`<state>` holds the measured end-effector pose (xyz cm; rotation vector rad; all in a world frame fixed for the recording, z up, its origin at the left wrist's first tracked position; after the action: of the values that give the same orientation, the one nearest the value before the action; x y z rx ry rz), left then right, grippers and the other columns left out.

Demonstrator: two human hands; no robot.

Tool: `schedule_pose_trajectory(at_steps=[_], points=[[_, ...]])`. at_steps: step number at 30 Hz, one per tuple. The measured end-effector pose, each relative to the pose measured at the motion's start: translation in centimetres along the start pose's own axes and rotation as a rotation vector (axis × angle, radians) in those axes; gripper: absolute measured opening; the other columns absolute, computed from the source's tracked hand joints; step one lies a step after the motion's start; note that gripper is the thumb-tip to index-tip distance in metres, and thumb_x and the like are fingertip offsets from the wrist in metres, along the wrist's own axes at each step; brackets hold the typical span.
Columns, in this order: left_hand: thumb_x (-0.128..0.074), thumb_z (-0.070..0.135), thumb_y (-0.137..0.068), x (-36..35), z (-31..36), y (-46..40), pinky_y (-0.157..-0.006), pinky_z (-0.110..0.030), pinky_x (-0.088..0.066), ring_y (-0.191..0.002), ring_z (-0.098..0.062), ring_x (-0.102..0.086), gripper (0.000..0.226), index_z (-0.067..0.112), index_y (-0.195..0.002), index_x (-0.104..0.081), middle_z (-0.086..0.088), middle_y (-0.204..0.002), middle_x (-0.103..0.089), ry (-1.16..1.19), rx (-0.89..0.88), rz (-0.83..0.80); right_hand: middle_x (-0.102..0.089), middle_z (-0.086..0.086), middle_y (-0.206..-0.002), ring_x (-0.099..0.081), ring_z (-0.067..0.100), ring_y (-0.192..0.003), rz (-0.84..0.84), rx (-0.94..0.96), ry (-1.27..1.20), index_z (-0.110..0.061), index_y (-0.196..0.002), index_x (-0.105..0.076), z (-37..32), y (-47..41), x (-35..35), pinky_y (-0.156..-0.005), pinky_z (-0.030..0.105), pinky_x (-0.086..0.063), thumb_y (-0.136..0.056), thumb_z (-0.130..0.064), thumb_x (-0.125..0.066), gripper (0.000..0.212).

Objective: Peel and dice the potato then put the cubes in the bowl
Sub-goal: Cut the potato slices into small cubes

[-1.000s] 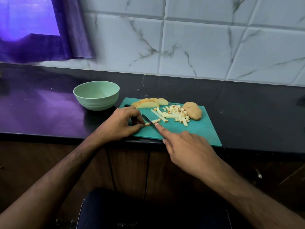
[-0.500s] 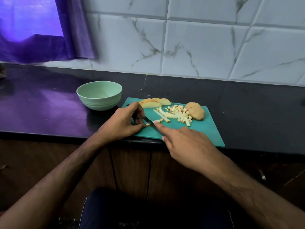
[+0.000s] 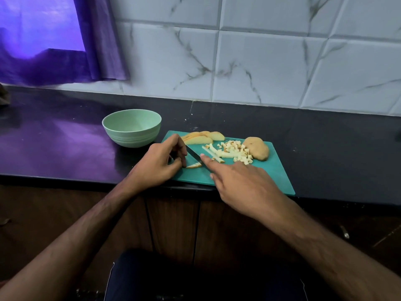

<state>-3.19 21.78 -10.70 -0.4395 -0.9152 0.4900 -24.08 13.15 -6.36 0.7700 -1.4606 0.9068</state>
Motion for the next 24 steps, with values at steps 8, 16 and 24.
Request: schedule_pose_trajectory(at_steps=[8,16,24], points=[[-0.056,-0.006,-0.077,0.0,0.0,-0.1,-0.07,-0.033,-0.054,-0.077,-0.016,-0.069,0.025,0.015,-0.091,-0.058,0.006,-0.08,-0.072,0.007,-0.027,0.008,-0.042,-0.005,-0.077,-0.043,0.008,-0.067,-0.015,0.009,0.018,-0.041,-0.161,-0.001,-0.8,0.7,-1.8,-0.064,0.034,-0.044,-0.111,-0.04,-0.026,0.056],[-0.069,-0.001,-0.08,0.0,0.0,-0.2,-0.069,-0.018,-0.048,-0.078,-0.015,-0.066,0.023,0.018,-0.089,-0.058,0.009,-0.084,-0.069,-0.014,-0.026,-0.012,-0.04,-0.011,-0.075,-0.04,0.005,-0.067,-0.024,0.008,-0.099,-0.044,-0.16,-0.013,-0.3,-0.7,-0.6,-0.065,0.035,-0.038,-0.111,-0.038,-0.028,0.052],[-0.053,0.006,-0.074,0.2,0.1,-0.1,-0.071,-0.042,-0.054,-0.082,-0.019,-0.069,0.02,0.018,-0.089,-0.058,0.008,-0.084,-0.071,0.013,-0.023,-0.034,-0.043,-0.005,-0.077,-0.049,0.012,-0.071,-0.02,0.031,-0.005,-0.043,-0.16,0.0,-1.0,1.2,-1.8,-0.071,0.037,-0.052,-0.11,-0.041,-0.027,0.057]])
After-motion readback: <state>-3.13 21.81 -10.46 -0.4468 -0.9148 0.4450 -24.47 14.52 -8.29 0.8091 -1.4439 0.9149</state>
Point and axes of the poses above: each hand's wrist, its own y-axis away from the middle knuckle, its own x-axis out of the back of the hand, z = x × y, the point moved 1 cm from there along -y, towards the middle knuckle
